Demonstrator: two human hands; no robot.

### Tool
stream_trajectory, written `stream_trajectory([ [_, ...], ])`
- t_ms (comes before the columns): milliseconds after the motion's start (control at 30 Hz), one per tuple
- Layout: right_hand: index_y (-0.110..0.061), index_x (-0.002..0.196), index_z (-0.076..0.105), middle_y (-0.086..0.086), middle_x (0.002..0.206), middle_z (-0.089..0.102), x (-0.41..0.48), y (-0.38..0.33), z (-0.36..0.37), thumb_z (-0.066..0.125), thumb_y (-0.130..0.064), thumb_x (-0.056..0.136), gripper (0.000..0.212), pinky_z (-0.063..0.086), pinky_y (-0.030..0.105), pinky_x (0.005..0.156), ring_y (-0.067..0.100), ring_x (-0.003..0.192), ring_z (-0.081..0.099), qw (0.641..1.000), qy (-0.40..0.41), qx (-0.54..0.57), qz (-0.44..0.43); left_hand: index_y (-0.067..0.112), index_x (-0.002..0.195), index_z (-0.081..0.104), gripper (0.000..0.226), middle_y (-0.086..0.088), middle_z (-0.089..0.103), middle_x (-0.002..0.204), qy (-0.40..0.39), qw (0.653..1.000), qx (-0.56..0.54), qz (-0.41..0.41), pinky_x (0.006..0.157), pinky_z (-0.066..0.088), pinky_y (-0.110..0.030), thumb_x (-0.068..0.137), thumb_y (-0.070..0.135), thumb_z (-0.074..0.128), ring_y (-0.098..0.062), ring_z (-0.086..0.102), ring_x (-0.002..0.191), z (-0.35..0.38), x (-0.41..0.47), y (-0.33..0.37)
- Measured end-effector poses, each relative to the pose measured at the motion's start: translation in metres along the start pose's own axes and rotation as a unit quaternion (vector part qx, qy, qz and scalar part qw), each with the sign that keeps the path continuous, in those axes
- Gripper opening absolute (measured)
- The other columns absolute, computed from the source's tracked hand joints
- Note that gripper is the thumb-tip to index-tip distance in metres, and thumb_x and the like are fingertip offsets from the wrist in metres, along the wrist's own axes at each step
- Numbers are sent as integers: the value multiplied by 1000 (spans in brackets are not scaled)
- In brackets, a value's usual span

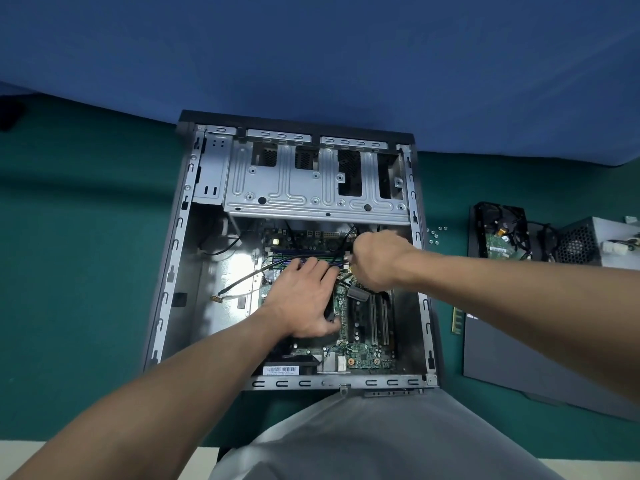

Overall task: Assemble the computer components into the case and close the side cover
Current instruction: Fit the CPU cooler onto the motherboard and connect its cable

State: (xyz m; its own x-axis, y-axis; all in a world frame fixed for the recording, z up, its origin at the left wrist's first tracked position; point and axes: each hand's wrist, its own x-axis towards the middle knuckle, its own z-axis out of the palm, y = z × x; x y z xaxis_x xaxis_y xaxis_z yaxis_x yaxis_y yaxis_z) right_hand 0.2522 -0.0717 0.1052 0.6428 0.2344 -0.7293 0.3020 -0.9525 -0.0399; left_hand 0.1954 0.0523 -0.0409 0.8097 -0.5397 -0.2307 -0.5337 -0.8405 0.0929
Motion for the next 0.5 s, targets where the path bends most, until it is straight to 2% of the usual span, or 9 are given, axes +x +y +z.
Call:
stream_trajectory([
  [67,6,130,36,13,93,59,-7,-5,2,43,-10,97,37,40,30,62,25,77,54,996,-39,-61,-42,8,134,35,90,-12,48,123,-3,1000,-1,-1,100,35,-46,75,76,37,-26,43,111,0,0,0],
  [133,-2,126,41,7,85,55,-14,-5,3,41,-7,96,31,36,32,54,25,72,54,969,16,-212,-128,8,134,39,90,-12,49,125,-8,1000,0,-3,101,34,-47,75,75,38,-26,42,112,0,0,1],
  [200,-9,108,55,6,89,63,-19,-3,2,37,-11,98,22,24,30,45,25,64,50,873,127,-393,-261,9,132,44,90,-9,50,122,-16,1000,0,-7,103,33,-47,73,77,39,-25,42,112,1,0,1],
  [233,-11,102,58,6,88,65,-19,-1,2,34,-12,98,24,16,30,44,25,61,47,839,149,-426,-305,10,131,45,90,-8,51,121,-18,1000,-1,-8,103,32,-47,73,78,40,-24,43,112,1,0,1],
  [267,-11,99,59,6,87,65,-18,0,2,33,-12,98,26,14,31,44,25,61,48,828,151,-433,-324,11,130,46,89,-7,51,119,-19,1000,-1,-8,103,33,-47,73,78,40,-24,43,111,1,0,1],
  [333,-10,94,58,8,83,63,-16,-1,5,38,-13,95,21,24,31,48,28,67,54,874,148,-360,-290,10,127,48,86,-8,53,117,-11,1000,0,-6,100,35,-46,73,77,38,-24,44,109,1,0,1],
  [400,-11,78,53,8,73,50,-8,-1,6,44,-14,92,17,36,34,59,31,71,50,961,131,-181,-164,9,126,44,85,-11,52,118,-4,1000,-2,-4,98,37,-47,74,75,36,-26,45,108,0,0,1],
  [433,-11,70,47,8,72,45,-5,0,6,44,-15,93,23,39,34,64,31,71,47,987,109,-78,-90,9,128,41,86,-11,51,119,-3,1000,-3,-3,98,38,-46,74,75,36,-26,45,108,0,0,0],
  [500,-10,73,45,9,79,46,6,5,4,43,-18,96,25,43,34,69,32,77,49,997,66,34,-8,8,134,36,89,-12,49,121,-4,1000,-6,-1,99,37,-46,74,75,35,-26,44,110,0,0,0],
])
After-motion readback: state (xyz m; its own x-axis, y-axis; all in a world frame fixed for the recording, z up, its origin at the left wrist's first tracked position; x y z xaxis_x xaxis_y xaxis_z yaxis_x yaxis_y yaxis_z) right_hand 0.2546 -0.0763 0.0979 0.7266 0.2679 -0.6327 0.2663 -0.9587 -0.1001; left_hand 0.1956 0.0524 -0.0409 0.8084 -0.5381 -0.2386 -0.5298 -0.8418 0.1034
